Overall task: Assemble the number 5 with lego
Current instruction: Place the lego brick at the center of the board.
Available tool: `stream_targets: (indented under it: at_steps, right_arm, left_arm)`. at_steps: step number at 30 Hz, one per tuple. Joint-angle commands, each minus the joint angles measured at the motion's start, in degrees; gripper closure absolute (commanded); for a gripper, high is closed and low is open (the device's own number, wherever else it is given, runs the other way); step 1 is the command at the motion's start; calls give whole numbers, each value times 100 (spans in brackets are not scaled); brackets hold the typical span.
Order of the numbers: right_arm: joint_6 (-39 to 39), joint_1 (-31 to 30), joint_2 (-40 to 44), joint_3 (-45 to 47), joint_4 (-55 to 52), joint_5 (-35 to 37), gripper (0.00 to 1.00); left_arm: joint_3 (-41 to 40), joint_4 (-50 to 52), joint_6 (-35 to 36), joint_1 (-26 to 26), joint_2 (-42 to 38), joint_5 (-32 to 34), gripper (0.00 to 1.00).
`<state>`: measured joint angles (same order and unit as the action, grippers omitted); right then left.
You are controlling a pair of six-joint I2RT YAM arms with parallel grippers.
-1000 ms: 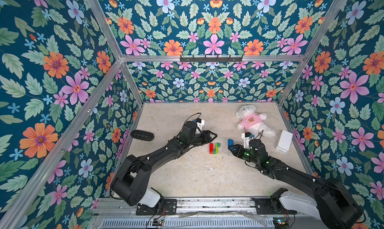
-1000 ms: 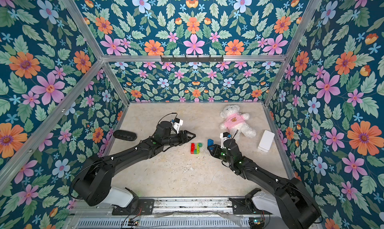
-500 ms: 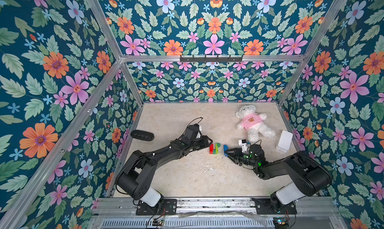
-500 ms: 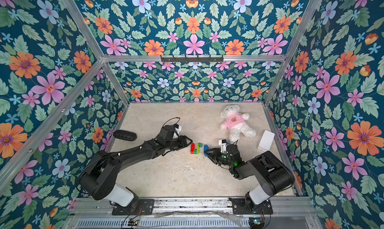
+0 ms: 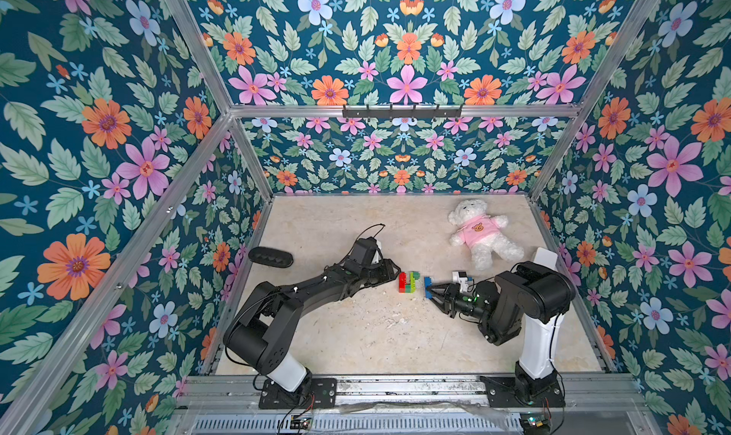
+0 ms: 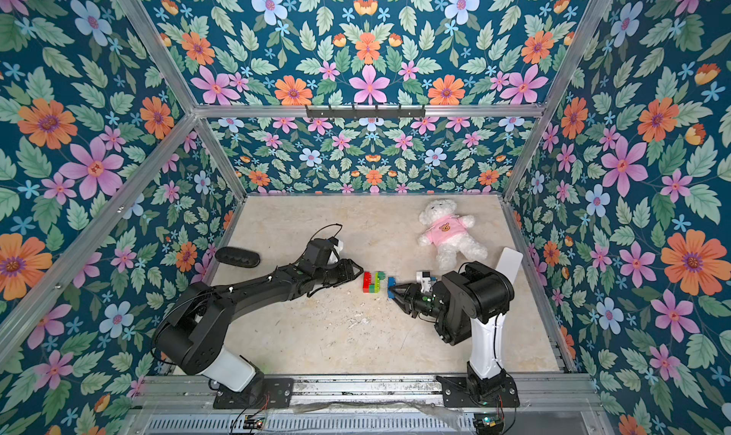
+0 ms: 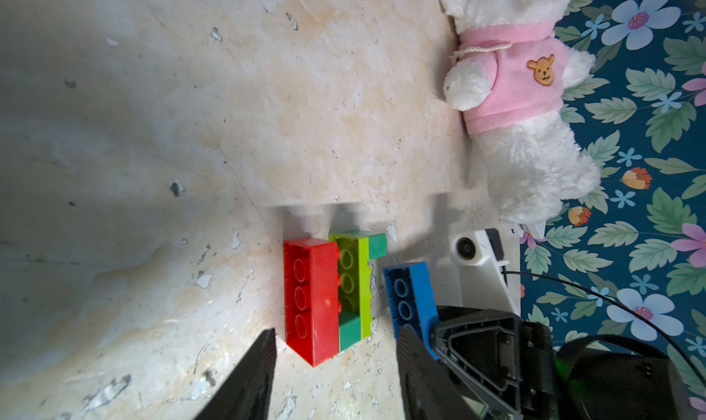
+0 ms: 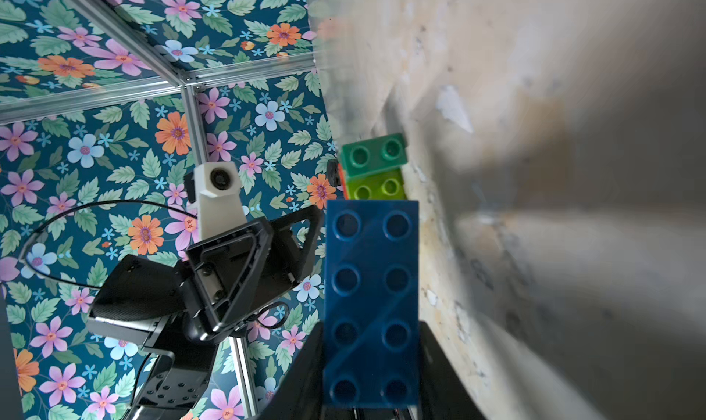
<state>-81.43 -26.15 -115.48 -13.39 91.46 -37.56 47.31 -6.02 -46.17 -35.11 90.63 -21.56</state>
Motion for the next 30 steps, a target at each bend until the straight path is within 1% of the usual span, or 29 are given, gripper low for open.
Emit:
stream_targets:
  at_steps: [1, 6, 11, 13, 15, 18, 22, 25, 30]
  right_arm:
    - [-499, 22, -352, -84, 1436, -177, 68]
    - [-496, 44, -548, -171, 1437, -180, 68]
    - [-600, 49, -690, -268, 1430, -197, 63]
    - [-636, 49, -700, -296, 1258, -205, 60]
    - [-665, 50, -704, -305, 1148, -203, 60]
    - [-729, 49, -643, -313, 830, -159, 60]
    - [-760, 55, -539, -349, 506, -95, 56]
    - [-683, 55, -361, -343, 263, -94, 52]
    - [-314, 55, 69, -259, -534, -89, 50]
  left_arm:
    - [12, -22, 91, 24, 38, -6, 46]
    - [20, -31, 82, 40, 112, -49, 46]
    - [16, -14, 91, 76, 111, -85, 46]
    - [17, -13, 96, 91, 90, -85, 46]
    - [16, -9, 100, 101, 88, -94, 47]
    - [15, -31, 91, 110, 103, -109, 47]
    - [-8, -48, 91, 128, 98, -129, 47]
    - [-20, -57, 91, 145, 73, -164, 48]
    - [-5, -57, 102, 167, 60, -208, 48]
